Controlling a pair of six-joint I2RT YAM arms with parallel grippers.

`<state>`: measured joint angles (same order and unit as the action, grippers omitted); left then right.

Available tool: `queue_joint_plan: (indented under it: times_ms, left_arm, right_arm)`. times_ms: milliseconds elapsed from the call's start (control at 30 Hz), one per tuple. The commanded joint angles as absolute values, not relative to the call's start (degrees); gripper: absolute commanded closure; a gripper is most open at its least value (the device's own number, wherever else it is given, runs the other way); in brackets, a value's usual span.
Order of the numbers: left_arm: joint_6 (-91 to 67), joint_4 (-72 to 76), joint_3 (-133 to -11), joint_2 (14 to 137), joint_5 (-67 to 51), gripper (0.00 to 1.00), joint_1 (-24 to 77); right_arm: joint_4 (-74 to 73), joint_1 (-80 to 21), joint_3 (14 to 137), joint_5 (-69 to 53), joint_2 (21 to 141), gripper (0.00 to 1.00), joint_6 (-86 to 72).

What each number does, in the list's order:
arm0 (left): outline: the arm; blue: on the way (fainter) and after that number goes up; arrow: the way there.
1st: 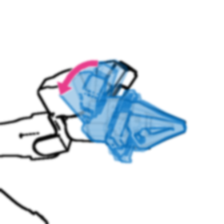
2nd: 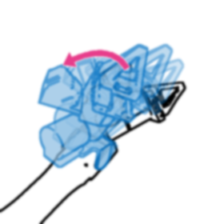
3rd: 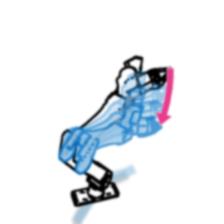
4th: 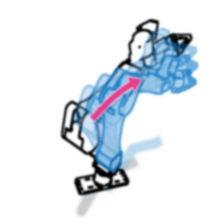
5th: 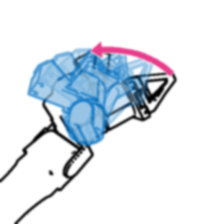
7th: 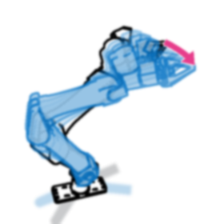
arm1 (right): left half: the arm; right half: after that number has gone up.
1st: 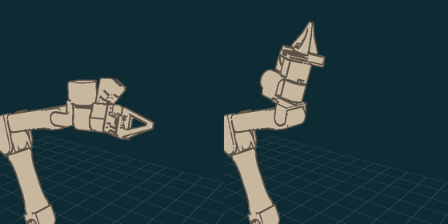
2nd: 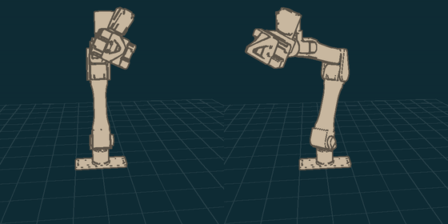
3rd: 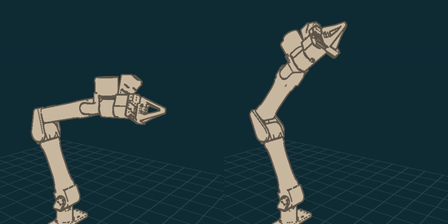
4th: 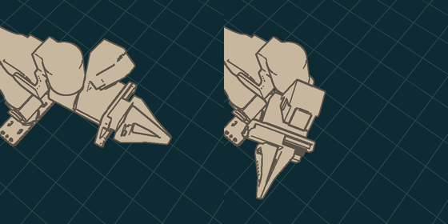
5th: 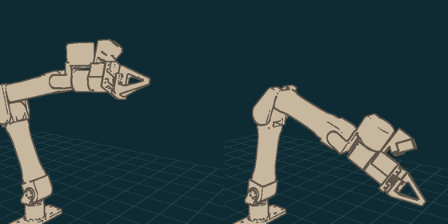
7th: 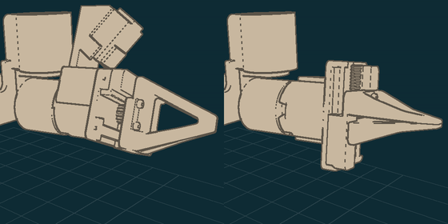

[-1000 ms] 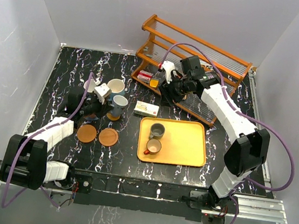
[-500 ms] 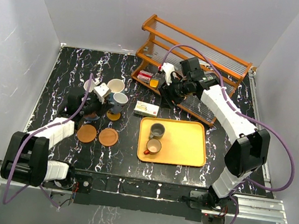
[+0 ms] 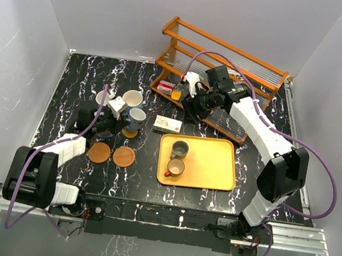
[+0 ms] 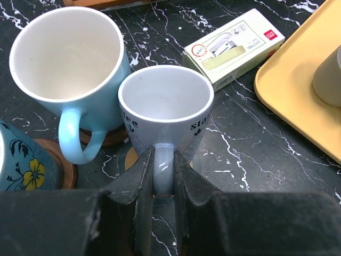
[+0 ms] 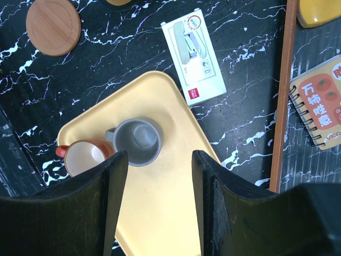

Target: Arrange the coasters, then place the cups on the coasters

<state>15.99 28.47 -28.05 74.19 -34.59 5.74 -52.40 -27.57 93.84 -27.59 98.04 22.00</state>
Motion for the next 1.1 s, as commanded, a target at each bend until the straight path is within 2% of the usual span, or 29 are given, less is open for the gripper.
queue_joint_plan:
  times_ms: [0,633,800,1067]
  left_arm:
    - [17.8,32.2,-28.0,74.3,-37.6,1.0,5.3]
    - [23.4,25.7,-27.2,72.9,-34.5,1.0,5.3]
    - [24.7,22.9,-26.9,71.9,-33.2,0.87,5.3]
    - [25.7,19.8,-27.0,71.9,-32.8,0.77,5.2]
  right_arm:
    - [-50.4,-27.2,93.6,-28.3,95.8,0.51,22.4]
    - [-50.8,-27.2,93.6,-28.2,95.7,0.5,22.7]
    - [-51.4,-27.2,94.0,-28.5,96.4,0.51,22.7]
    - [-52.0,-27.2,94.2,-28.5,96.6,0.5,23.0]
